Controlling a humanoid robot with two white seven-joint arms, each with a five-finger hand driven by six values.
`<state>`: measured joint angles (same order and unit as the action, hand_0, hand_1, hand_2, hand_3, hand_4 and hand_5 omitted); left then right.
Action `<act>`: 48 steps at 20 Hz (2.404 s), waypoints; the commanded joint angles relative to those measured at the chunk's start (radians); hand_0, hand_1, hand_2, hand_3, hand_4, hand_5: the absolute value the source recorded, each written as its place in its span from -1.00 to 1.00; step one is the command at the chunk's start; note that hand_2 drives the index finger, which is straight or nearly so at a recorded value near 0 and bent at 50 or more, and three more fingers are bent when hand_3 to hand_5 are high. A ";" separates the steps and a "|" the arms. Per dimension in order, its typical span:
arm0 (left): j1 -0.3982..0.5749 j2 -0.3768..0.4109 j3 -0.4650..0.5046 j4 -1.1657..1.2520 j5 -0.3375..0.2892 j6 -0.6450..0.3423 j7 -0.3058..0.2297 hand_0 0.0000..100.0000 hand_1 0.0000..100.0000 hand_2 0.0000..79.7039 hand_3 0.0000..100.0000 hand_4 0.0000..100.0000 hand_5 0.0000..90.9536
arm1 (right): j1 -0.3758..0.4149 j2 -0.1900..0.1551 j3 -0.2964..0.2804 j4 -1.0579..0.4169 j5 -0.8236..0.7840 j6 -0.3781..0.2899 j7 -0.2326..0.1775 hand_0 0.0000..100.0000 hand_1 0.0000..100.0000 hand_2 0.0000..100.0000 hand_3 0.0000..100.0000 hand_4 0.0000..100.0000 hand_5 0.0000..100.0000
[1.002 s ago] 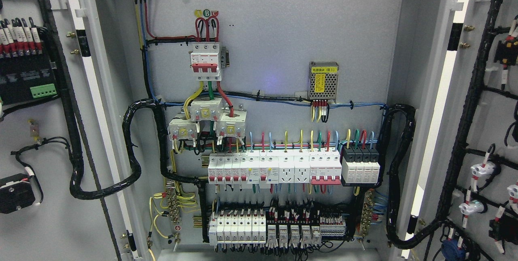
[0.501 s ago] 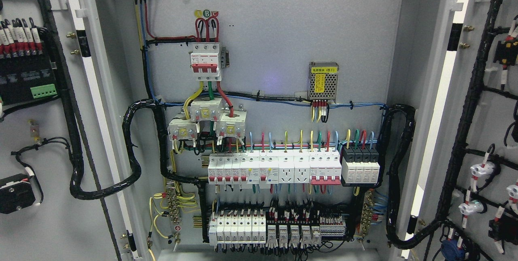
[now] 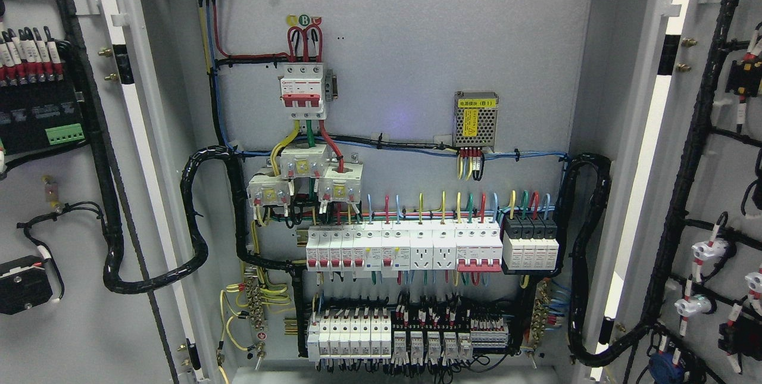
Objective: Open door with both hands
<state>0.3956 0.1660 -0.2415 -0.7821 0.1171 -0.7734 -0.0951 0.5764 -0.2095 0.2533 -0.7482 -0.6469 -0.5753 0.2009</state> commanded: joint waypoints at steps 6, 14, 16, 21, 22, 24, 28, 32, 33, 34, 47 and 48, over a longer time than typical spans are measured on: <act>-0.092 -0.174 0.125 0.541 0.004 0.175 -0.002 -1.00 -1.00 -1.00 -1.00 -0.94 -1.00 | -0.302 0.214 -0.069 0.708 0.144 0.071 -0.058 -1.00 -1.00 -1.00 -1.00 -1.00 -1.00; -0.133 -0.195 0.136 0.570 0.009 0.432 -0.002 -1.00 -1.00 -1.00 -1.00 -0.94 -1.00 | -0.401 0.257 -0.106 0.768 0.242 0.236 -0.150 -1.00 -1.00 -1.00 -1.00 -1.00 -1.00; -0.147 -0.195 0.146 0.569 0.007 0.524 -0.002 -1.00 -1.00 -1.00 -1.00 -0.94 -1.00 | -0.412 0.259 -0.124 0.771 0.294 0.259 -0.164 -1.00 -1.00 -1.00 -1.00 -1.00 -1.00; -0.213 -0.195 0.199 0.569 -0.002 0.707 -0.002 -1.00 -1.00 -1.00 -1.00 -0.94 -1.00 | -0.432 0.268 -0.154 0.771 0.401 0.342 -0.195 -1.00 -1.00 -1.00 -1.00 -1.00 -1.00; -0.219 -0.195 0.199 0.569 -0.010 0.735 -0.002 -1.00 -1.00 -1.00 -1.00 -0.94 -1.00 | -0.432 0.269 -0.154 0.771 0.424 0.354 -0.196 -1.00 -1.00 -1.00 -1.00 -1.00 -1.00; -0.222 -0.197 0.199 0.566 -0.057 0.770 -0.002 -1.00 -1.00 -1.00 -1.00 -0.94 -1.00 | -0.432 0.269 -0.154 0.767 0.451 0.397 -0.196 -1.00 -1.00 -1.00 -1.00 -1.00 -1.00; -0.224 -0.197 0.199 0.564 -0.129 0.772 -0.002 -1.00 -1.00 -1.00 -1.00 -0.93 -1.00 | -0.432 0.278 -0.144 0.759 0.452 0.433 -0.205 -1.00 -1.00 -1.00 -1.00 -1.00 -1.00; -0.224 -0.198 0.199 0.563 -0.132 0.773 -0.002 -1.00 -1.00 -1.00 -1.00 -0.94 -1.00 | -0.432 0.280 -0.141 0.756 0.452 0.436 -0.230 -1.00 -1.00 -1.00 -1.00 -1.00 -1.00; -0.224 -0.198 0.199 0.564 -0.132 0.775 -0.002 -1.00 -1.00 -1.00 -1.00 -0.94 -1.00 | -0.432 0.279 -0.143 0.756 0.452 0.434 -0.232 -1.00 -1.00 -1.00 -1.00 -1.00 -1.00; -0.224 -0.198 0.199 0.566 -0.132 0.775 -0.002 -1.00 -1.00 -1.00 -1.00 -0.94 -1.00 | -0.434 0.280 -0.143 0.756 0.452 0.434 -0.233 -1.00 -1.00 -1.00 -1.00 -1.00 -1.00; -0.224 -0.198 0.197 0.566 -0.132 0.773 -0.002 -1.00 -1.00 -1.00 -1.00 -0.94 -1.00 | -0.408 0.283 -0.141 0.750 0.452 0.410 -0.262 -1.00 -1.00 -1.00 -1.00 -1.00 -1.00; -0.224 -0.198 0.197 0.566 -0.132 0.773 -0.002 -1.00 -1.00 -1.00 -1.00 -0.94 -1.00 | -0.402 0.282 -0.141 0.750 0.452 0.404 -0.261 -1.00 -1.00 -1.00 -1.00 -1.00 -1.00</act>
<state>0.1725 0.0023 -0.0495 -0.2248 0.0012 0.0003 -0.0970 0.1554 0.0681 0.1152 -0.0114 -0.1960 -0.1580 -0.0624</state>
